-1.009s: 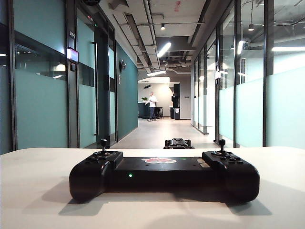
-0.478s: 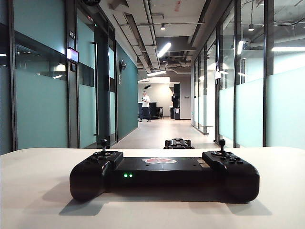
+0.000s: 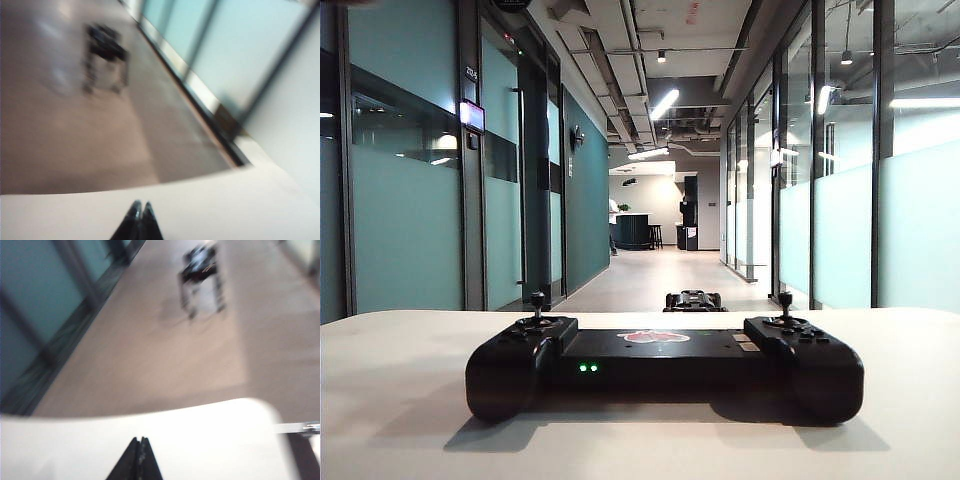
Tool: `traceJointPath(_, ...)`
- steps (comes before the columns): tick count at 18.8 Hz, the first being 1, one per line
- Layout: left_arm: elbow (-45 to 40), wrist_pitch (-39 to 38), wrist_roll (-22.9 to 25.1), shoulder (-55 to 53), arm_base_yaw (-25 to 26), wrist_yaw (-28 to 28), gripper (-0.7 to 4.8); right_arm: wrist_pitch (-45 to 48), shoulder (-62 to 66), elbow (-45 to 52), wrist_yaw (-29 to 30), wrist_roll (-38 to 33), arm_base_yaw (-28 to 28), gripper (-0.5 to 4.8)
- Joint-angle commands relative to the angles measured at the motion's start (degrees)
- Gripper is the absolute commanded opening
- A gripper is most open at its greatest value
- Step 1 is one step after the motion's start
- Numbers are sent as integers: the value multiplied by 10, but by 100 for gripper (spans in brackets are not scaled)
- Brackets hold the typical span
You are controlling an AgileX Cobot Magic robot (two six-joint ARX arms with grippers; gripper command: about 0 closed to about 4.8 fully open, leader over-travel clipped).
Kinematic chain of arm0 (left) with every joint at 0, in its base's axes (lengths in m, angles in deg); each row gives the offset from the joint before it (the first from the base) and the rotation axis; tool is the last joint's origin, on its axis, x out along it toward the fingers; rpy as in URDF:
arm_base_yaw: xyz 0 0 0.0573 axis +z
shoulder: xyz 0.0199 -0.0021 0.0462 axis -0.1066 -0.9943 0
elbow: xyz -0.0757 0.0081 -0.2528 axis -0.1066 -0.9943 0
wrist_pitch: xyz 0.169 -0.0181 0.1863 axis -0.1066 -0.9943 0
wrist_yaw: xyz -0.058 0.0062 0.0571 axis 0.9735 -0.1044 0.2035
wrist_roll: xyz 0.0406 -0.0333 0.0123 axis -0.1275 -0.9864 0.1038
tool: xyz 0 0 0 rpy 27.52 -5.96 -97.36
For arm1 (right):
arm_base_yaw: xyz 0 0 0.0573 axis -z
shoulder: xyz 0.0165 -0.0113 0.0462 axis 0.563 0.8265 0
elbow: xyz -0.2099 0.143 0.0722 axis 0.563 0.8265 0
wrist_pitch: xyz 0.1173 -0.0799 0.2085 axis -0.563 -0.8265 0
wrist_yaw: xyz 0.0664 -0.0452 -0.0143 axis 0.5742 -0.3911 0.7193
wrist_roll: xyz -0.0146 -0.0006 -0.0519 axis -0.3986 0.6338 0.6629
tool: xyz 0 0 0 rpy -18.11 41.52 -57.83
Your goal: Push the left joystick on the remote control sitting on the white table forward to make the robot dog walk in a straight line until it approaches the door.
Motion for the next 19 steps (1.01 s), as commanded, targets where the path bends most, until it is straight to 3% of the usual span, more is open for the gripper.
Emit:
traceJointPath(1,49,-33,3,-68,-48,5,-5,-26,49,-47,-2,-3,-63,-5)
traceJointPath(4,88,-93,8,-133,-60,58,-5,-106,120,-105,-46,-14,-147,-5)
traceJointPath(8,129,-193,70,-197,-64,98,-5,-191,211,-154,-41,-62,-226,-5)
traceJointPath(19,130,-204,81,-212,-156,100,-5,-327,325,-156,-3,-90,-334,1)
